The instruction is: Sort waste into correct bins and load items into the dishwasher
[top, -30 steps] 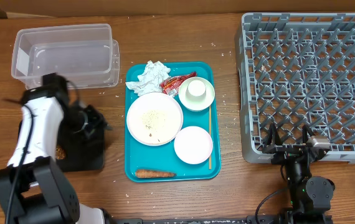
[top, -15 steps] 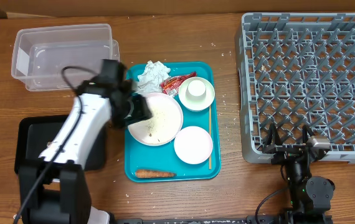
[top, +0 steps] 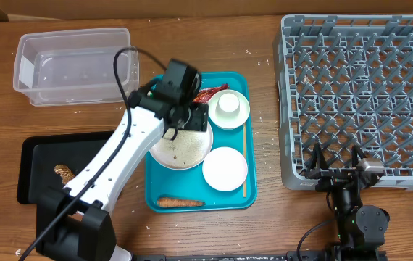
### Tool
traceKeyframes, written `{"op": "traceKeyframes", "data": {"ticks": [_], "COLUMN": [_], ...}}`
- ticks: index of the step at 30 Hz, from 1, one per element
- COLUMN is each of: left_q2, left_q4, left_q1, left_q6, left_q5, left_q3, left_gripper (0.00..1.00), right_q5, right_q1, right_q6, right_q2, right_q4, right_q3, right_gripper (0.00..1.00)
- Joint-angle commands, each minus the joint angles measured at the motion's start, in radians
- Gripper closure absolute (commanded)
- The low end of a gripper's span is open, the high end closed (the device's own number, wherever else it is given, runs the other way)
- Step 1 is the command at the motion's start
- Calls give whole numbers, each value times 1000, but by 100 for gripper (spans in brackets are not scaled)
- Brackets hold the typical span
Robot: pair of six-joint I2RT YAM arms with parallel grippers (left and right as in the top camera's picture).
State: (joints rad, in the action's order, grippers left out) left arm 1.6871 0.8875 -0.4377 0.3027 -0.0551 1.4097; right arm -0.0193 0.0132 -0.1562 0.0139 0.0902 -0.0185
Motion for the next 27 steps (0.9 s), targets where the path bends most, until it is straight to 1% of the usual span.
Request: {"op": "traceKeyframes", "data": {"ticks": [1, 4, 7, 9, 12, 15, 23, 27], "left_q2": [60, 141, 196, 226, 257, 283, 351, 364], "left_q4": [42, 43, 40, 33, 7, -2, 64, 85], "left_q1": [-31, -55, -71, -82, -102, -126, -146, -145], "left_q6": [-56, -55, -24, 9, 12, 16, 159, 166], "left_q5": [63, 62, 59, 48, 2, 19, 56, 55], "left_q3": [119, 161, 161, 161, 161, 161, 161, 161], "left_gripper": [28, 28, 29, 29, 29, 29, 32, 33], "right_q5": [-1, -2, -2, -1, -2, -1, -2, -1], "right_q1": [1, 1, 1, 1, 1, 1, 1, 1], "right_q6": [4, 4, 4, 4, 4, 4, 4, 4], "right_q2": [-11, -11, -11, -11, -11, -11, -11, -11], "right_q4": [-8, -8, -8, -8, -8, -8, -8, -8], "right_q3": [11, 11, 11, 11, 11, 11, 11, 11], "right_gripper": [0, 0, 0, 0, 0, 0, 0, 0]}}
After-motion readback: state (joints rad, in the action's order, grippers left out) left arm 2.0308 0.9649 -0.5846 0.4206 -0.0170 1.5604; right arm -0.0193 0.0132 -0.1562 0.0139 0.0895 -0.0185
